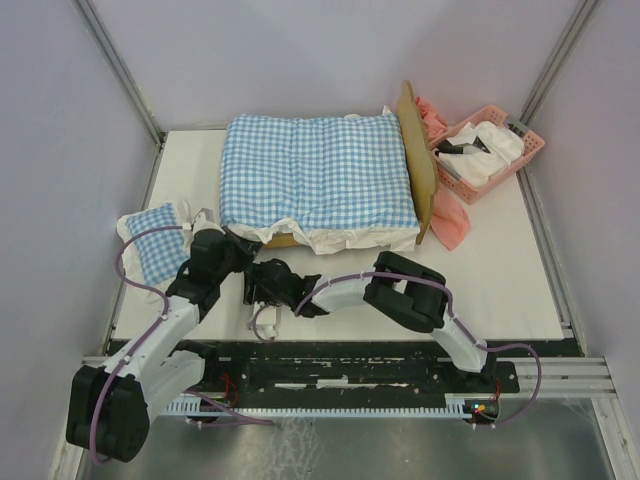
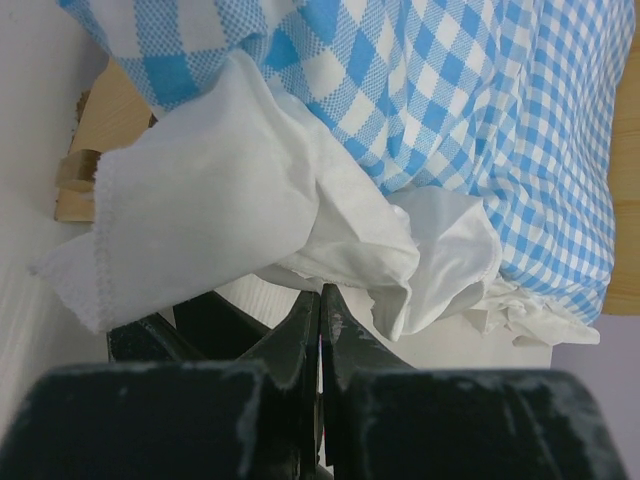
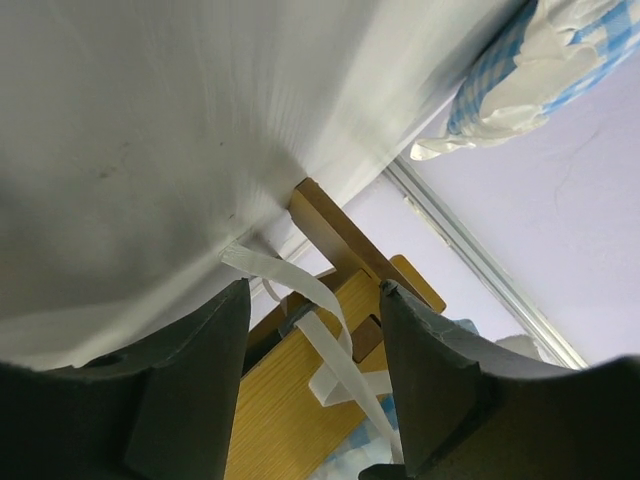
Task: Set up the pet bed
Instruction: Tie the ropes to the bed frame.
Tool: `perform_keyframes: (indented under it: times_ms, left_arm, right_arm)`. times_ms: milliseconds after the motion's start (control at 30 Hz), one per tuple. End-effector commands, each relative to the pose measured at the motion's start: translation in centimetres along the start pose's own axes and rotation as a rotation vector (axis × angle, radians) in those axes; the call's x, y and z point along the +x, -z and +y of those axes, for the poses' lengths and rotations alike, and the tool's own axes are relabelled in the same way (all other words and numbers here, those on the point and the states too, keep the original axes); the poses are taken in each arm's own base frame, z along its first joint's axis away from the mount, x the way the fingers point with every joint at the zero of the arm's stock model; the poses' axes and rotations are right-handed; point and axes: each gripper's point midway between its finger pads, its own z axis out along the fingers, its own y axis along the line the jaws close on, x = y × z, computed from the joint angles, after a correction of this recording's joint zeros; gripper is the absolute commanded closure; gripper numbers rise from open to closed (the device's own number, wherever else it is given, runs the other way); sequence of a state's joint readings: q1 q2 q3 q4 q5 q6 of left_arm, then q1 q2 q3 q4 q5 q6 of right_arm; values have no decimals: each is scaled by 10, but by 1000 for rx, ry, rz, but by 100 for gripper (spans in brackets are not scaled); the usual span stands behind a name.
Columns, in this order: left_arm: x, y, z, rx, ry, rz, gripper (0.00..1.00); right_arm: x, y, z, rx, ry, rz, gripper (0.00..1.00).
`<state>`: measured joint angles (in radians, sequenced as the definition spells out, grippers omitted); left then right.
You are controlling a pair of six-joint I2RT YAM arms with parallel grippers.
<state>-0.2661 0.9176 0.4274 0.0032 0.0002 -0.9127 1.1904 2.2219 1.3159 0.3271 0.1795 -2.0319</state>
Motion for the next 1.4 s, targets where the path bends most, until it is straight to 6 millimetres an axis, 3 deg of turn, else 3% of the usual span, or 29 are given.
perform_keyframes:
  times_ms: [0,167,400,467,633,667,833,1167,1367]
  left_arm:
    - [-18,2,-28,82,-39,-41,97]
    - [-17,2,-28,85,-40,-36,97]
    - [-17,2,-29,90,-35,-35,97]
    - [-16,1,-30,91,-33,-31,97]
    - [-20,3,-32,92,-37,-42,97]
    - [-19,4,-31,92,-37,-43,97]
    - [-19,5,-29,88,-29,-48,97]
    - [-20,5,-26,77,-38,-56,97]
    - [-16,5,-19,56,-43,-49,97]
  right_arm:
    - [-26,-15,41,-241,663,-108,37]
    - [-23,-18,48,-303,675,-132,37]
    - [-8,-28,44,-338,673,-83,39]
    - [-4,-30,42,-336,670,-63,46]
    - [-9,-28,40,-305,663,-81,95]
    - [-11,-26,36,-281,649,-86,98]
    - [-23,-15,18,-168,439,-125,98]
    - [-41,2,2,-27,93,-188,98]
    - [-27,17,-25,124,-351,-130,98]
